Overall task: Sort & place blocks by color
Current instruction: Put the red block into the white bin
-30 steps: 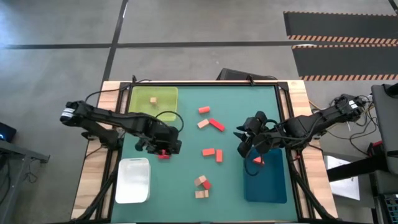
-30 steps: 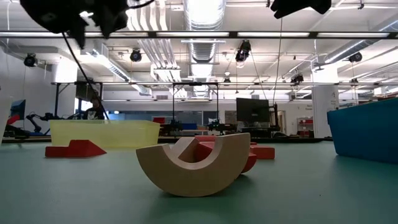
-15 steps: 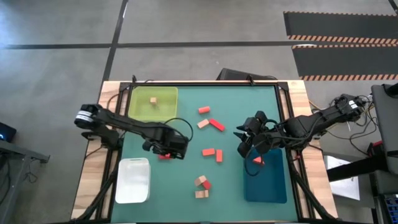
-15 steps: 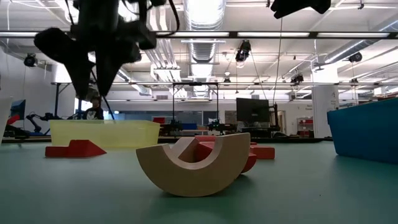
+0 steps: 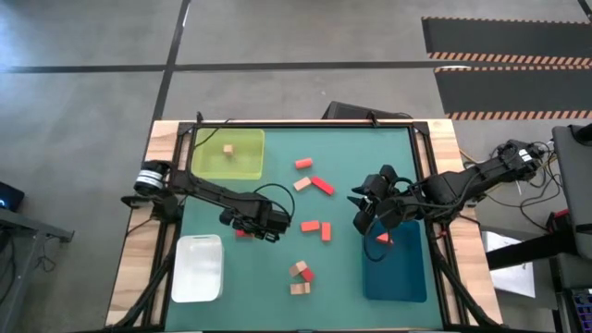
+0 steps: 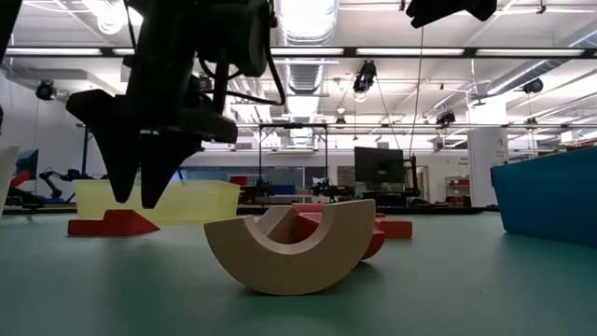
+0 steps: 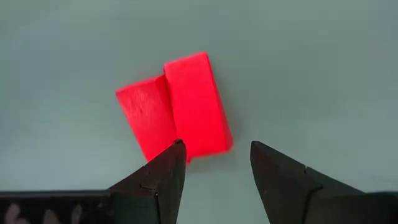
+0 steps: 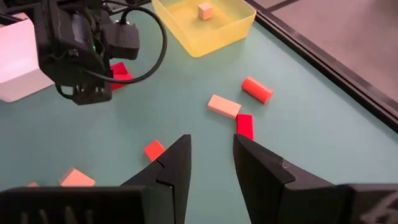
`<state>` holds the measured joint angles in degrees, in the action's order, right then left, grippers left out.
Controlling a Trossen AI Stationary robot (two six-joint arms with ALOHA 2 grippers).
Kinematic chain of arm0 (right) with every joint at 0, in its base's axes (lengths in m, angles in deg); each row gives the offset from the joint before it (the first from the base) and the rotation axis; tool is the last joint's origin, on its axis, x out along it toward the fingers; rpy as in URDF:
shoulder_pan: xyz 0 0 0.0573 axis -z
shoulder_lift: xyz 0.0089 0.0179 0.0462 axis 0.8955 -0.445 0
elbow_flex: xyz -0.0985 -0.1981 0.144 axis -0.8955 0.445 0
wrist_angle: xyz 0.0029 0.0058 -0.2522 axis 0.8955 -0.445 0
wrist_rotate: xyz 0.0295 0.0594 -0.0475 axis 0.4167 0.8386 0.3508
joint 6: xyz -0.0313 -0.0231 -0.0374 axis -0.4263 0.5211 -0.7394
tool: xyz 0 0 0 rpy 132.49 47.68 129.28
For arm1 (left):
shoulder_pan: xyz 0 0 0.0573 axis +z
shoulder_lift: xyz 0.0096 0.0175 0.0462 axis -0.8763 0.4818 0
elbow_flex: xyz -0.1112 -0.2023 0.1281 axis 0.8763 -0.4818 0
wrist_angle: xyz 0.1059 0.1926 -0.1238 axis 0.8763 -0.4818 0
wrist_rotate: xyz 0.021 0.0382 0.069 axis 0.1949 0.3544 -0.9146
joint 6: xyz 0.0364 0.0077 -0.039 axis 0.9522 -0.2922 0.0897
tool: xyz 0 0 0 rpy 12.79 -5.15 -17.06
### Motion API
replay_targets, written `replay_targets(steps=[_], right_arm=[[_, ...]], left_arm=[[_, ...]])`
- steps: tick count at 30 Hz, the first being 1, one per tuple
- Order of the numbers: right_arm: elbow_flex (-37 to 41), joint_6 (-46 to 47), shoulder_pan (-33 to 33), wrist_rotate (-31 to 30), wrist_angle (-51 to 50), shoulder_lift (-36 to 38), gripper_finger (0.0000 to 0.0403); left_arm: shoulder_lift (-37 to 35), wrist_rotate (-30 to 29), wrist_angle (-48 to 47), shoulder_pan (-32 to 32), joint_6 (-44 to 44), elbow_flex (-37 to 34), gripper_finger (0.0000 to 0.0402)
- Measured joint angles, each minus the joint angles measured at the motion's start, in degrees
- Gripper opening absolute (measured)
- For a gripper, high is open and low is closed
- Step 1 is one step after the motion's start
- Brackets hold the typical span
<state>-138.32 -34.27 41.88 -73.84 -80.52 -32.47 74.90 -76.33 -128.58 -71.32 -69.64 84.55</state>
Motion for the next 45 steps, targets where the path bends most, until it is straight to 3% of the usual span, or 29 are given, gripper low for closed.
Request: replay_targets(steps=[9,34,45], right_arm=[[0.0,0.3,0.0,0.0,0.0,0.0,0.0109],[0.0,0.3,0.0,0.0,0.0,0.0,0.0109],[0.0,0.3,0.0,0.0,0.0,0.0,0.0109]], left_arm=[[0.4,-2.9,0.8,0.1,-0.5,-1.3,0.0164],[0.3,-1.8,9.2,0.3,-0.5,-4.3,0.0164],[-0.2,-0.2,13.0,0.3,-0.2,-6.8,0.0113]])
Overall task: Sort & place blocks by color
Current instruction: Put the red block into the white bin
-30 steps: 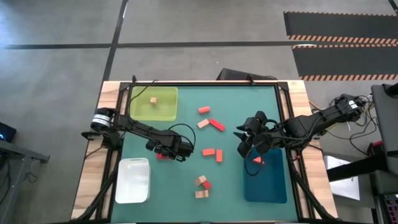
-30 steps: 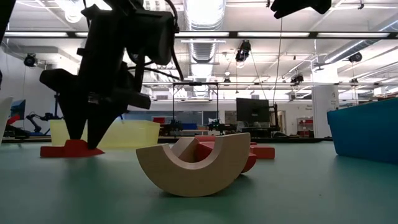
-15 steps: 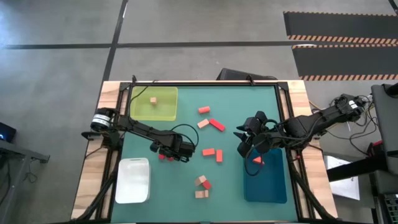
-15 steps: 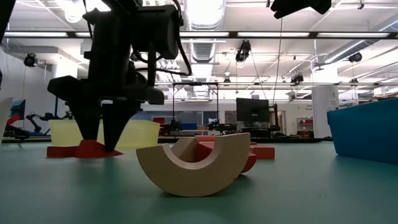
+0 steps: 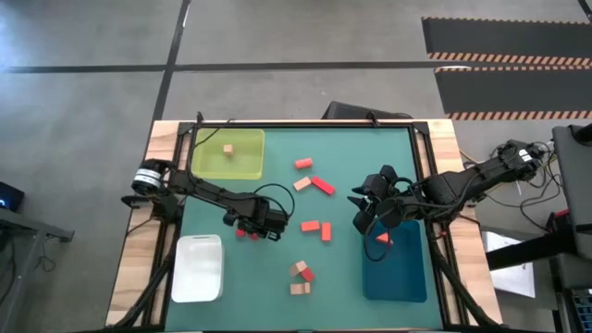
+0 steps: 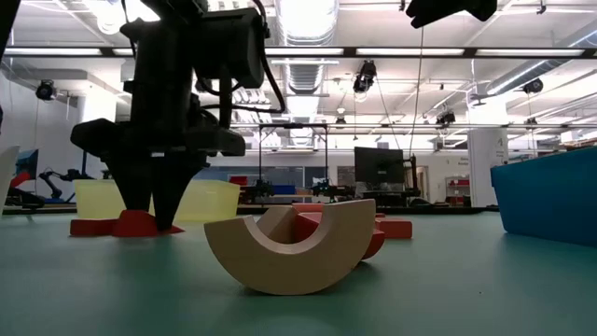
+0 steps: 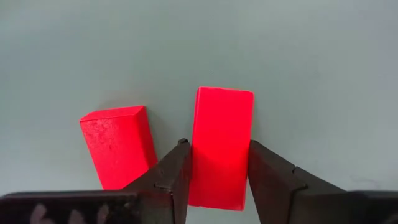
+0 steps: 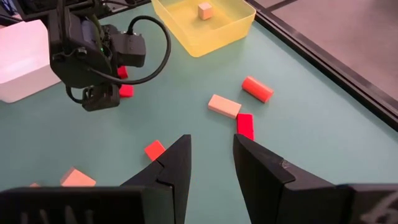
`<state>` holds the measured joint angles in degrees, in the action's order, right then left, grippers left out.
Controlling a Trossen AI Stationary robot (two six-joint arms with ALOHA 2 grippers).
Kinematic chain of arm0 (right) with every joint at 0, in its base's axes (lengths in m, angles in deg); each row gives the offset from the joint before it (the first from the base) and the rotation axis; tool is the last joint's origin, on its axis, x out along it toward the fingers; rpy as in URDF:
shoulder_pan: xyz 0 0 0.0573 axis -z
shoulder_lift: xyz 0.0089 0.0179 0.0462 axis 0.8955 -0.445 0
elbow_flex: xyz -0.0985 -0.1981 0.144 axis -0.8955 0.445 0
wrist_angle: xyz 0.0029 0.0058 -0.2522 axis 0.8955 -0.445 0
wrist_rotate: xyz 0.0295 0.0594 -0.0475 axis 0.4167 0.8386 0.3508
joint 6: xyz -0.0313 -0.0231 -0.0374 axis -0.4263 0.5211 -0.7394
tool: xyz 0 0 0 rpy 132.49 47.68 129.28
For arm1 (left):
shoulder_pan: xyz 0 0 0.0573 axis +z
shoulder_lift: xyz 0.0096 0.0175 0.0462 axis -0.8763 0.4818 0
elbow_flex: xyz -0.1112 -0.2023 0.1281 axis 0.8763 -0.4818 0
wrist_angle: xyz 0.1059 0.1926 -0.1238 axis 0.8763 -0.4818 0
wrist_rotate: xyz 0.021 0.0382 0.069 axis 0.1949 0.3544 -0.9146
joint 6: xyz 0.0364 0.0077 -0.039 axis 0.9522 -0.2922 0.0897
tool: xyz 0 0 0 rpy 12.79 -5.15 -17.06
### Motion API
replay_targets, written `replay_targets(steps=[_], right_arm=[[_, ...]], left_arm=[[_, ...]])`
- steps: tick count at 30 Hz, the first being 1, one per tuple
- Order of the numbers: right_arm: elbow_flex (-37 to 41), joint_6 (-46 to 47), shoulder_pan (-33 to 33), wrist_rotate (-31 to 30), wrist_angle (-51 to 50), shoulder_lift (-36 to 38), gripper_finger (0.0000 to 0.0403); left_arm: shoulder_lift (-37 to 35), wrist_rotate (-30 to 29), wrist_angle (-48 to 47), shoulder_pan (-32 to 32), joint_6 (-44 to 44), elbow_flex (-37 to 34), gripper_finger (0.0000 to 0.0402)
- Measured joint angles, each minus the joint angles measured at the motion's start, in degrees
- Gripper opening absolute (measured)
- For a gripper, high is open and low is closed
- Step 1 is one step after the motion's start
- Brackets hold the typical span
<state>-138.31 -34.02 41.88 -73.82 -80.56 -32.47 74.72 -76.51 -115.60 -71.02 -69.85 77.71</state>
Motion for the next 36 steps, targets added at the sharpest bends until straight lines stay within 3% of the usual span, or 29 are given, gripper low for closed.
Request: replay_targets(steps=[9,20,29,36], right_arm=[[0.0,0.0,0.0,0.0,-0.1,0.0,0.0109],[0.2,0.1,0.0,0.0,-0.2,0.0,0.0109],[0.4,0.0,0.2,0.0,-0.2,0.0,0.0109],[0.9,0.0,1.0,-0.1,-0.1,0.0,0.0109]], left_arm=[[-2.9,1.3,-0.1,-0.1,-0.3,1.1,0.0112],[-18.2,2.1,-0.5,-1.5,-3.3,2.0,0.0116],[-31.4,8.8,-5.0,-12.3,-15.5,2.1,0.013],[-33.6,12.5,-12.4,-21.9,-28.3,1.8,0.0132]])
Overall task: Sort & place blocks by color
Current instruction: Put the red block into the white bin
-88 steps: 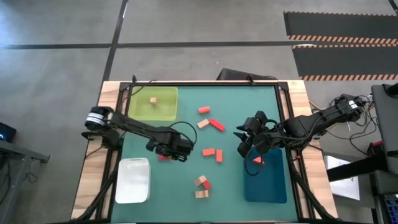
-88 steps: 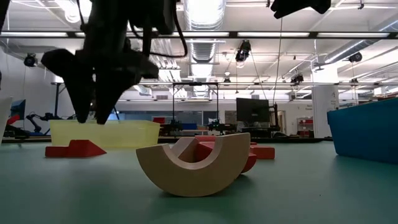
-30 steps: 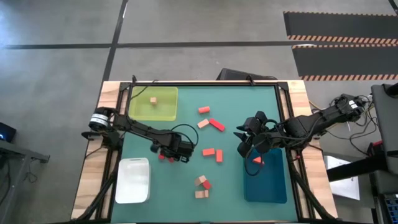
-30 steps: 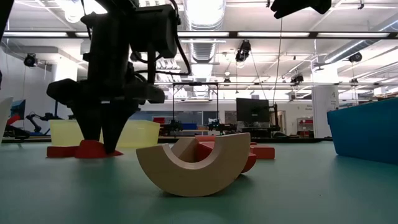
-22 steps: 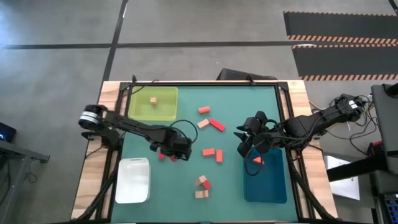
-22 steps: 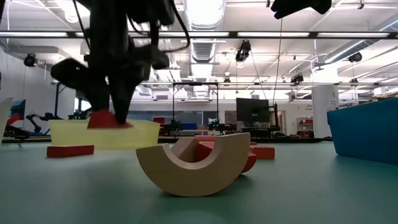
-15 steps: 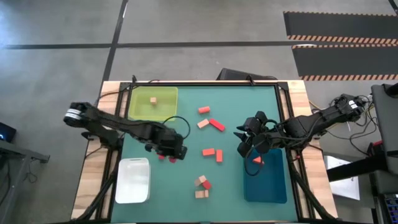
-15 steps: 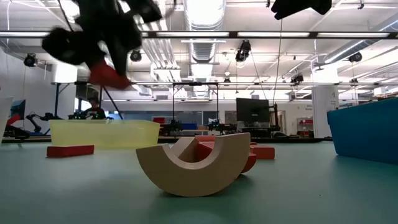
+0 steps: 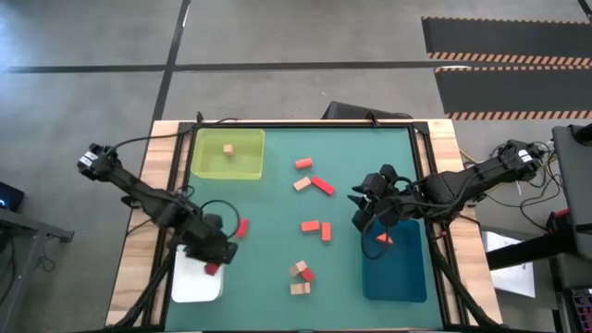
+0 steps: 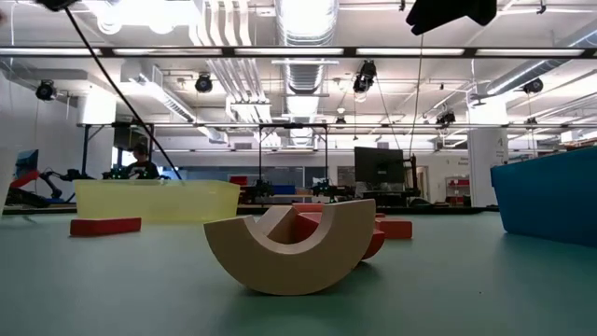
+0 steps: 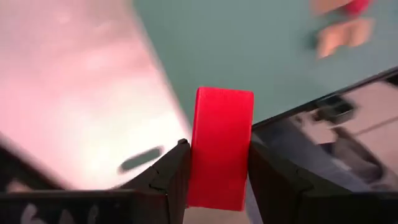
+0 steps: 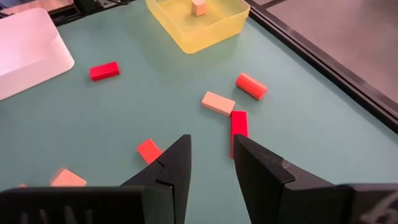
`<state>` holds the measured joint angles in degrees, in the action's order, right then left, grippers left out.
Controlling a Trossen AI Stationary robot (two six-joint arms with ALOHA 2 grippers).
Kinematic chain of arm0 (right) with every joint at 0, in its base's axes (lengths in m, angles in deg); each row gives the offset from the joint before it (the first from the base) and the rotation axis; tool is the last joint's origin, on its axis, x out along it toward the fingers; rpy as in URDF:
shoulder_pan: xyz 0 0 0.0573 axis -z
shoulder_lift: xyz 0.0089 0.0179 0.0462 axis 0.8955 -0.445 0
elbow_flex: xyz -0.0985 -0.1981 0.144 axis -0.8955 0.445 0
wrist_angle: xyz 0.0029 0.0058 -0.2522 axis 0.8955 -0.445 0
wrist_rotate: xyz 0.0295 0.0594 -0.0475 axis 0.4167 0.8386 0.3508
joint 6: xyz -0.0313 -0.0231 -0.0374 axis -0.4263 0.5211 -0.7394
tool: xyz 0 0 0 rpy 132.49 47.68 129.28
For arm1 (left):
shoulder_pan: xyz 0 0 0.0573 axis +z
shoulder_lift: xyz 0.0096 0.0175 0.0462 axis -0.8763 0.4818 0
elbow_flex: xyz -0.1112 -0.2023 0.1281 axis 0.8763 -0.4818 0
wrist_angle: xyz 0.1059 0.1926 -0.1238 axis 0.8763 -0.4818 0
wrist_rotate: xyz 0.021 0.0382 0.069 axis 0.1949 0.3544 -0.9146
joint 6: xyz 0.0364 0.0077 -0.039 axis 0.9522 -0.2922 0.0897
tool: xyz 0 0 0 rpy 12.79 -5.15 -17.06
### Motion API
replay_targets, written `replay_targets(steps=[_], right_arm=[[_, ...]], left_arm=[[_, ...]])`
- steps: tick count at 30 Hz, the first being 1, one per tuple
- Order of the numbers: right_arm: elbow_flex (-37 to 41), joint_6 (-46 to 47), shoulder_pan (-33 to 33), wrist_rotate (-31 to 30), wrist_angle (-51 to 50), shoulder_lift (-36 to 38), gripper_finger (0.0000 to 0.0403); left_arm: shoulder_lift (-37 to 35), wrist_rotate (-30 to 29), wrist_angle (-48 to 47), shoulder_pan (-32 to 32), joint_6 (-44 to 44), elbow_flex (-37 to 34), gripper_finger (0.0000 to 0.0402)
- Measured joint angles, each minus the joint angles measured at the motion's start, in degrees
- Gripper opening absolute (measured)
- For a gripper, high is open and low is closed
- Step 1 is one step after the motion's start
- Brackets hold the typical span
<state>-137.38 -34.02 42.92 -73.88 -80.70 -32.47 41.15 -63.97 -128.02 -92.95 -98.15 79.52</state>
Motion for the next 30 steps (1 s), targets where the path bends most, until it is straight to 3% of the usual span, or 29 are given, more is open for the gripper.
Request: replay_targets(steps=[17,30], right_arm=[[0.3,-0.3,0.6,0.0,0.2,0.0,0.0109],[0.3,0.0,0.6,0.0,0.2,0.0,0.0109]], left_arm=[[3.3,1.5,-2.1,-3.6,-3.4,-13.0,0.0134],[9.5,1.5,0.8,-5.1,-3.0,-16.2,0.0134]])
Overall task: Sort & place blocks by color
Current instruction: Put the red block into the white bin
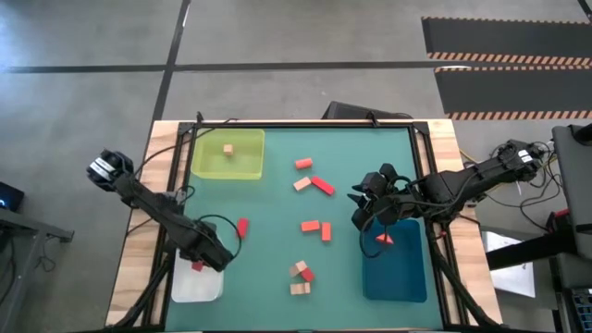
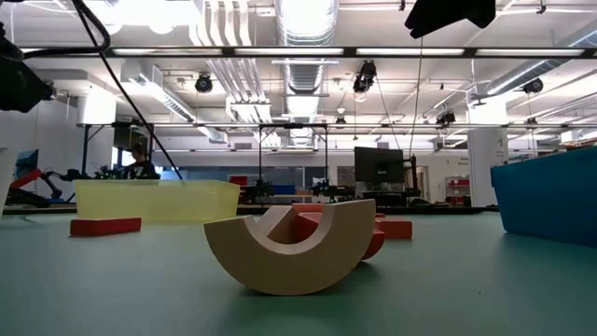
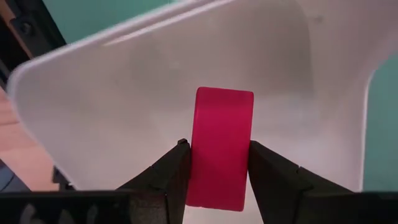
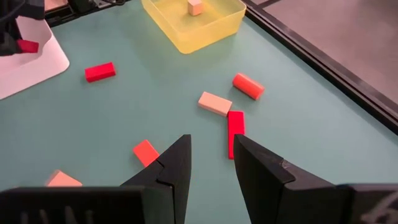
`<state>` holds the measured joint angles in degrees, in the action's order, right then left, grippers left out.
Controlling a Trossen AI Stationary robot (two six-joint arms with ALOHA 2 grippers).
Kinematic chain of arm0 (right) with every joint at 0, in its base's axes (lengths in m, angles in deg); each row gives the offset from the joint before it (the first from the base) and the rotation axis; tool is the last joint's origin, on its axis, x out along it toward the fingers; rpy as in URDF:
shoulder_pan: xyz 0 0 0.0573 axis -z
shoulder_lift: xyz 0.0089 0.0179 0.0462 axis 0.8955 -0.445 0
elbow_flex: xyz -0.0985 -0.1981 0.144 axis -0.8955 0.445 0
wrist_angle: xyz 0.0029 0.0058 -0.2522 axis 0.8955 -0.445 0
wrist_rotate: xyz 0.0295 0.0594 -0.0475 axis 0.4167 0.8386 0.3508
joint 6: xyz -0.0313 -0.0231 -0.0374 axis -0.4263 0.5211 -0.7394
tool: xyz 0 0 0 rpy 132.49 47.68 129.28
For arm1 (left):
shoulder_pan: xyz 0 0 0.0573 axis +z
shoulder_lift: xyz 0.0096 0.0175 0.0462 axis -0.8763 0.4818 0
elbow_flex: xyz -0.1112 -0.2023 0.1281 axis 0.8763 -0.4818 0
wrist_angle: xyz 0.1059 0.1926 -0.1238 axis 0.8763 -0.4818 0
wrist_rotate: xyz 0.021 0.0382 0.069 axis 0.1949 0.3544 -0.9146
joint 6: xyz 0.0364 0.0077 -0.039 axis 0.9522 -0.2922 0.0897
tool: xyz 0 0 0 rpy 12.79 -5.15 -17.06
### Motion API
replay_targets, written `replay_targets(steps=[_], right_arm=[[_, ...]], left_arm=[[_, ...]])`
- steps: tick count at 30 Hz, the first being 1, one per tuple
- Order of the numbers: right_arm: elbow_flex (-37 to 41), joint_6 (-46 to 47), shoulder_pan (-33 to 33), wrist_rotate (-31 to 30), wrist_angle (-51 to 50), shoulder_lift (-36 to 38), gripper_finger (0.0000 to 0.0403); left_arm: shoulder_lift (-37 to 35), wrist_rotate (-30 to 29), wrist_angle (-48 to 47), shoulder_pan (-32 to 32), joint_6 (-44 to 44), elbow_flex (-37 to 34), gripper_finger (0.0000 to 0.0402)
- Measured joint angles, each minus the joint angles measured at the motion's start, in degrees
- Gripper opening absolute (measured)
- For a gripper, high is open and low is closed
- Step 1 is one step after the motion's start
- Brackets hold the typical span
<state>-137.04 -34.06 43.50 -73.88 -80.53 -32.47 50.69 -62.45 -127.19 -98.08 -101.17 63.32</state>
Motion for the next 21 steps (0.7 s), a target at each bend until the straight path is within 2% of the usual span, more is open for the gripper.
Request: replay_targets(steps=[8,21], right_arm=[[0.0,0.0,0.0,0.0,0.0,0.0,0.0109],[0.0,0.0,0.0,-0.1,0.0,0.0,0.0109]], left_arm=[[3.6,0.0,0.5,-1.2,0.1,0.0,0.0134],[5.5,-0.1,0.7,-1.5,0.1,0.0,0.0135]])
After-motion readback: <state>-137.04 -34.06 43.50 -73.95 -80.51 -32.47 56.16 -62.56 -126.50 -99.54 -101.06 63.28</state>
